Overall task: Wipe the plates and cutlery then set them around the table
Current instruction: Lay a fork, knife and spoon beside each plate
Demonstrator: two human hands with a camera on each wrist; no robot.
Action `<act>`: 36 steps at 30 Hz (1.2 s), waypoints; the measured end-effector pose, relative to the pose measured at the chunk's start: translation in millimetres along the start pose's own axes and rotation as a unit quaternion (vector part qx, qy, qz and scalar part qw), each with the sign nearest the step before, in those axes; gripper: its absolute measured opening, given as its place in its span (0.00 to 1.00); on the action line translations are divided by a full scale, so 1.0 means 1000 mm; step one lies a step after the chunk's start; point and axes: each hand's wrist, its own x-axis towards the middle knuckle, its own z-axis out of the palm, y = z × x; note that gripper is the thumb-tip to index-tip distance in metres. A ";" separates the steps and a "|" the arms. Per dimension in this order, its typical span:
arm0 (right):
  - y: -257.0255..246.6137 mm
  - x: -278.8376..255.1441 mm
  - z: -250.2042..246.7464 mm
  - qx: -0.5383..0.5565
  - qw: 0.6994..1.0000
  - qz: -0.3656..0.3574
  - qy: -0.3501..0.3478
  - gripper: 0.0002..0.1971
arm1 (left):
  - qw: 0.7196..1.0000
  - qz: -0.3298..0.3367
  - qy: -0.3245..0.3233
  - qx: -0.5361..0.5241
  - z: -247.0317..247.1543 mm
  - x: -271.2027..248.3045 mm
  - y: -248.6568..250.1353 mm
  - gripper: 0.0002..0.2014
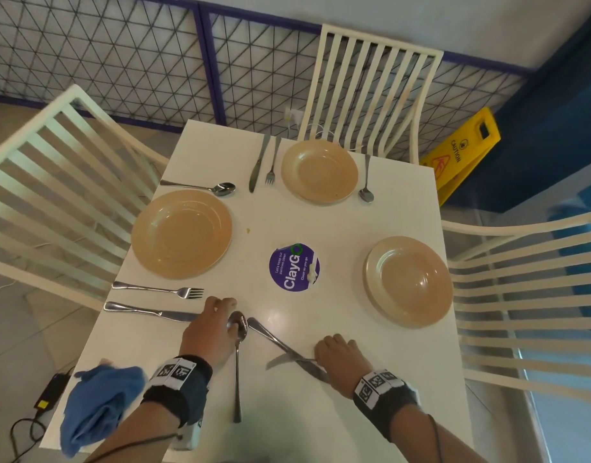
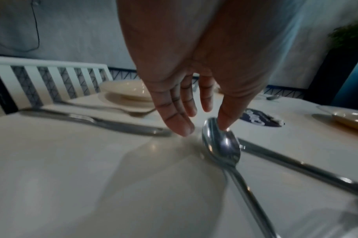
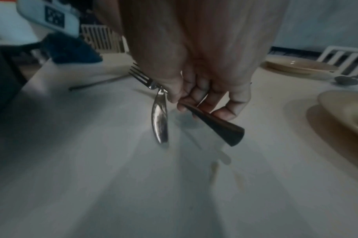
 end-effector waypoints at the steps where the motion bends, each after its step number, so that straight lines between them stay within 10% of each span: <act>1: 0.002 -0.004 -0.006 0.034 0.999 -0.003 0.006 0.26 | 1.000 0.009 0.014 0.004 -0.005 -0.002 0.002 0.20; 11: 0.049 -0.028 -0.073 0.296 0.941 -0.017 0.166 0.07 | 0.962 0.196 -0.072 -0.176 -0.027 -0.015 0.119 0.13; 21: 0.195 -0.033 -0.109 0.470 0.852 0.081 0.213 0.09 | 0.943 0.135 -0.010 -0.304 -0.021 0.053 0.223 0.09; 31: 0.326 0.027 -0.112 0.707 0.617 0.220 0.267 0.04 | 0.935 0.009 0.041 -0.353 0.020 0.156 0.320 0.01; 36: 0.368 0.062 -0.111 0.712 0.599 0.257 0.261 0.06 | 0.937 -0.030 0.017 -0.349 0.049 0.204 0.350 0.06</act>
